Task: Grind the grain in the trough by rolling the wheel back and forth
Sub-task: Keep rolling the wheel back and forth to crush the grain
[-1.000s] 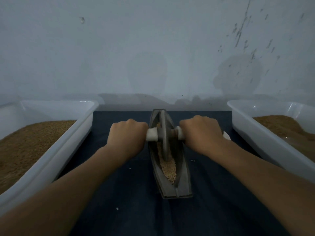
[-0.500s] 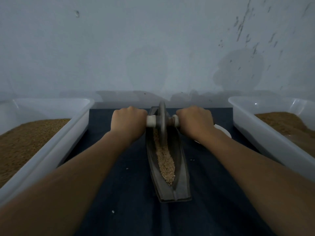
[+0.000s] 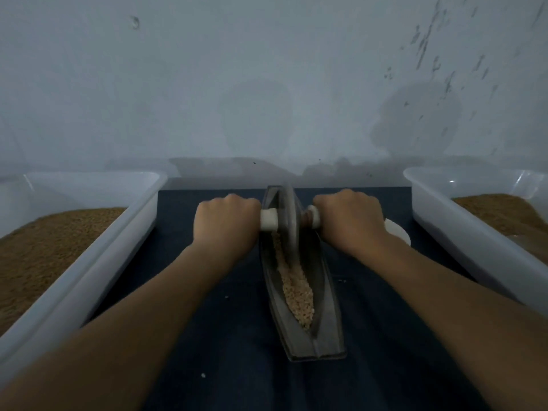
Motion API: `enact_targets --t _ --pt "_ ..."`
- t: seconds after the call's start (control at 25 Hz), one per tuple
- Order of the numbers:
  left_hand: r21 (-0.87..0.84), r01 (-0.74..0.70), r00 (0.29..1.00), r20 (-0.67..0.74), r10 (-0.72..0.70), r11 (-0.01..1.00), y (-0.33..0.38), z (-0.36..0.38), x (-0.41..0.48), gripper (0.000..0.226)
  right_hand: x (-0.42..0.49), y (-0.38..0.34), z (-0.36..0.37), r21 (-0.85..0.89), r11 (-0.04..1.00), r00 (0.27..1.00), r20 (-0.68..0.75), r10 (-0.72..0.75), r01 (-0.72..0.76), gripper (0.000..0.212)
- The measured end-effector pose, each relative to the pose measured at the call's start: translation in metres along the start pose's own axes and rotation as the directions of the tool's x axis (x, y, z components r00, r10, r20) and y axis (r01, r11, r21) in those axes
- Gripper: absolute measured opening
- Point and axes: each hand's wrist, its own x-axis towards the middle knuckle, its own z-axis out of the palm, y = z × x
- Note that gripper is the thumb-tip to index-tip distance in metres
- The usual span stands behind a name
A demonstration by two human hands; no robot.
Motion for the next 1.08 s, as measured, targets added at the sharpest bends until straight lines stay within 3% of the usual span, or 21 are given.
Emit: enact_targets --t 0.2,0.4,0.48,0.6,0.68,0.84,0.96,1.04,1.08 --pt "-0.033 -0.043 0.998 0.053 0.045 0.999 -0.001 -0.013 0.002 0.009 -0.004 0.001 -0.007 0.011 1.0 0.998 0.059 0.011 -0.012 0.023" --pt "-0.02 -0.158 0.98 -0.123 0.154 0.987 -0.01 -0.023 -0.054 0.054 -0.063 0.003 -0.03 -0.104 0.986 0.978 -0.148 -0.144 0.13 0.074" --pt "-0.021 -0.117 0.99 -0.083 0.115 0.993 -0.008 -0.019 -0.046 0.051 -0.056 0.003 -0.024 -0.121 0.985 0.986 -0.103 -0.133 0.12 0.061" --pt "-0.068 0.009 1.0 0.004 -0.009 0.998 -0.002 0.003 -0.015 0.013 -0.01 -0.002 -0.008 -0.055 0.997 0.998 -0.03 -0.054 0.052 0.018" --pt "-0.09 0.054 0.997 0.068 -0.048 0.994 -0.001 0.002 0.009 0.006 0.019 -0.005 -0.006 -0.014 1.0 0.999 0.044 -0.012 0.013 0.007" --pt "-0.048 -0.037 0.998 0.049 0.04 0.998 0.001 -0.016 -0.002 0.008 -0.007 0.002 -0.01 0.05 0.999 0.996 0.091 0.005 -0.01 0.026" --pt "-0.019 -0.162 0.982 -0.098 0.159 0.987 -0.002 -0.029 -0.046 0.04 -0.063 0.007 -0.016 -0.001 0.997 0.996 -0.023 -0.082 0.082 0.043" --pt "-0.033 -0.172 0.976 -0.139 0.166 0.984 -0.006 -0.036 -0.052 0.046 -0.074 0.01 -0.019 -0.069 0.991 0.988 -0.097 -0.119 0.113 0.048" --pt "-0.02 -0.157 0.984 -0.09 0.155 0.987 -0.004 -0.033 -0.049 0.042 -0.07 0.01 -0.017 -0.074 0.992 0.991 -0.077 -0.109 0.104 0.048"
